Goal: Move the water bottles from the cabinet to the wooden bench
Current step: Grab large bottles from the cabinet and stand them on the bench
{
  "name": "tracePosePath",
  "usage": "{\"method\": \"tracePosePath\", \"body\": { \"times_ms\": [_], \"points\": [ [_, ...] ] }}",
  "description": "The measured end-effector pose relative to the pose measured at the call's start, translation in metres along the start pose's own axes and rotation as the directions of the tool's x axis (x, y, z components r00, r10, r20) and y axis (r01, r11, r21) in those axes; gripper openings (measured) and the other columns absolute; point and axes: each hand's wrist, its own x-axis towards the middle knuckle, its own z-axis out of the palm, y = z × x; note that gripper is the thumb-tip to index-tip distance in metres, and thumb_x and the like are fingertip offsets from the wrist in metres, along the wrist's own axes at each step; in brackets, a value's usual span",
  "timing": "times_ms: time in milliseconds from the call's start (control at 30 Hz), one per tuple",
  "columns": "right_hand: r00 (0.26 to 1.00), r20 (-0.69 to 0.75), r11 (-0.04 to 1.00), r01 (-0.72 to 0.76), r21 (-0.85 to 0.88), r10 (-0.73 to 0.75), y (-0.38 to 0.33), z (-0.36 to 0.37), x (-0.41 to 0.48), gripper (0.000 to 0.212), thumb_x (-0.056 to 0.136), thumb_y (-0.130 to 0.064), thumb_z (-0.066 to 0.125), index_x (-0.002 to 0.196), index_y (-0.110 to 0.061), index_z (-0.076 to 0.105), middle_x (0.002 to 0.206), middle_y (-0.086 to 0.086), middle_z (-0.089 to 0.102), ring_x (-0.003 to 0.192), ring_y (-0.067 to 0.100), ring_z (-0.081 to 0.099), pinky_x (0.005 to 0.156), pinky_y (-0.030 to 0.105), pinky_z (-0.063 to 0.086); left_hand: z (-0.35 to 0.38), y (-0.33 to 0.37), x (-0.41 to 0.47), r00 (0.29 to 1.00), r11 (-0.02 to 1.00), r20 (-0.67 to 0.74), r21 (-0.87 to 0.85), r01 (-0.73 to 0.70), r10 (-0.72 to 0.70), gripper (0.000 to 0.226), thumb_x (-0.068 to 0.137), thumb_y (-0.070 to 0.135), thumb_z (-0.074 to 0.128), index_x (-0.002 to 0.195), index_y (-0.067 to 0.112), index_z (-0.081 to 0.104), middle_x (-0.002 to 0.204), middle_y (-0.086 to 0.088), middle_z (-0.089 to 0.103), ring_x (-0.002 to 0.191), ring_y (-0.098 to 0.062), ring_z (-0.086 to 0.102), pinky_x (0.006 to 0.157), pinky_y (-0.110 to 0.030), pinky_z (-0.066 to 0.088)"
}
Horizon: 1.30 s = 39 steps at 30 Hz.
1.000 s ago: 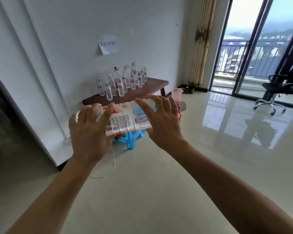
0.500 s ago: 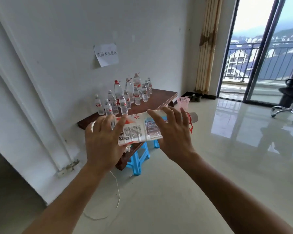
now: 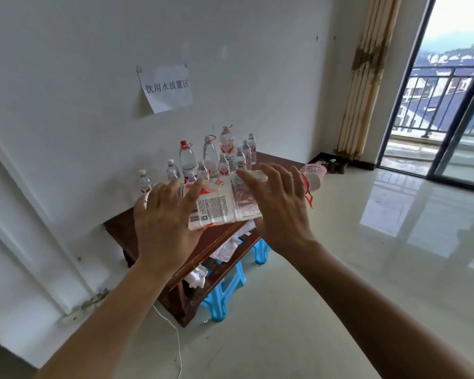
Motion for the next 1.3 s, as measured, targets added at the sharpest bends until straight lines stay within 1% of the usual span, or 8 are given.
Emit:
{"method": "tracePosePath", "body": {
  "times_ms": [567,767,900,1000,1033,1100,1200,1300],
  "points": [
    [0.981,0.193,1.0,-0.02,-0.021,0.024,0.166,0.284,0.151,0.11,0.057,-0.009,0.092,0.146,-0.038,0.035,0.141,0.008,0.046,0.137,0.031,0.034,0.117,0.065,0.024,0.341,-0.025,0.171,0.988,0.982,0.135,-0.159,0.102,-0.08,0.081,0.073,0.059,0.071,0.143,0.028,0.044,0.128,-0.007,0.059,0.12,-0.031,0.052,0.093,-0.055,0.045],
    [0.962,0.04,0.931,-0.273,0.244,0.271,0.246,0.373,0.155,0.119,0.061,-0.016,0.085,0.157,-0.021,0.015,0.162,0.022,0.011,0.153,0.042,0.008,0.126,0.051,0.001,0.435,0.003,0.221,0.971,0.977,0.214,-0.156,0.144,-0.108,0.078,0.073,0.061,0.078,0.14,0.027,0.055,0.126,-0.002,0.059,0.121,-0.028,0.05,0.091,-0.052,0.046],
    [0.854,0.141,0.666,-0.484,0.567,0.5,0.284,0.423,0.172,0.123,0.067,-0.02,0.086,0.158,-0.015,0.004,0.166,0.02,-0.002,0.156,0.029,-0.005,0.126,0.035,-0.002,0.476,0.026,0.247,0.945,0.957,0.24,-0.128,0.259,-0.224,0.081,0.074,0.061,0.072,0.143,0.026,0.047,0.123,-0.001,0.058,0.121,-0.027,0.05,0.092,-0.055,0.048],
    [0.642,0.651,-0.05,-0.695,0.717,0.406,0.302,0.446,0.19,0.123,0.07,-0.033,0.081,0.158,-0.036,-0.005,0.166,0.003,0.017,0.153,0.024,0.02,0.126,0.043,0.012,0.492,0.031,0.256,0.928,0.939,0.236,-0.123,0.321,-0.287,0.078,0.076,0.06,0.072,0.142,0.023,0.053,0.119,0.001,0.06,0.117,-0.025,0.054,0.092,-0.053,0.05],
    [0.557,0.784,-0.306,-0.722,0.621,0.275,0.308,0.451,0.197,0.113,0.071,-0.036,0.08,0.156,-0.043,0.006,0.16,0.0,0.035,0.146,0.024,0.037,0.123,0.053,0.022,0.494,0.031,0.255,0.922,0.934,0.231,-0.106,0.341,-0.31,0.076,0.077,0.061,0.071,0.141,0.023,0.055,0.118,0.002,0.061,0.116,-0.024,0.056,0.091,-0.051,0.05],
    [0.423,0.906,-0.573,-0.745,0.342,-0.01,0.317,0.467,0.217,0.082,0.078,-0.041,0.075,0.15,-0.032,0.036,0.141,0.0,0.06,0.13,0.027,0.058,0.114,0.061,0.036,0.5,0.031,0.248,0.896,0.916,0.232,-0.043,0.399,-0.379,0.074,0.08,0.064,0.068,0.14,0.023,0.055,0.121,0.002,0.061,0.115,-0.024,0.057,0.09,-0.048,0.049],
    [0.484,0.857,-0.587,-0.751,0.302,-0.178,0.314,0.484,0.238,0.042,0.097,-0.044,0.059,0.12,-0.009,0.067,0.127,0.014,0.068,0.124,0.036,0.061,0.106,0.057,0.046,0.501,0.024,0.225,0.853,0.886,0.281,-0.02,0.464,-0.44,0.075,0.079,0.065,0.069,0.141,0.025,0.053,0.123,0.005,0.061,0.114,-0.022,0.058,0.088,-0.047,0.05],
    [0.446,0.86,-0.52,-0.811,0.269,-0.25,0.286,0.505,0.245,0.06,0.099,-0.043,0.061,0.124,0.011,0.057,0.128,0.033,0.06,0.121,0.045,0.061,0.111,0.063,0.04,0.5,0.011,0.191,0.754,0.797,0.358,-0.042,0.603,-0.551,0.083,0.072,0.065,0.075,0.142,0.03,0.049,0.128,0.009,0.061,0.116,-0.017,0.057,0.093,-0.047,0.051]
  ]
}}
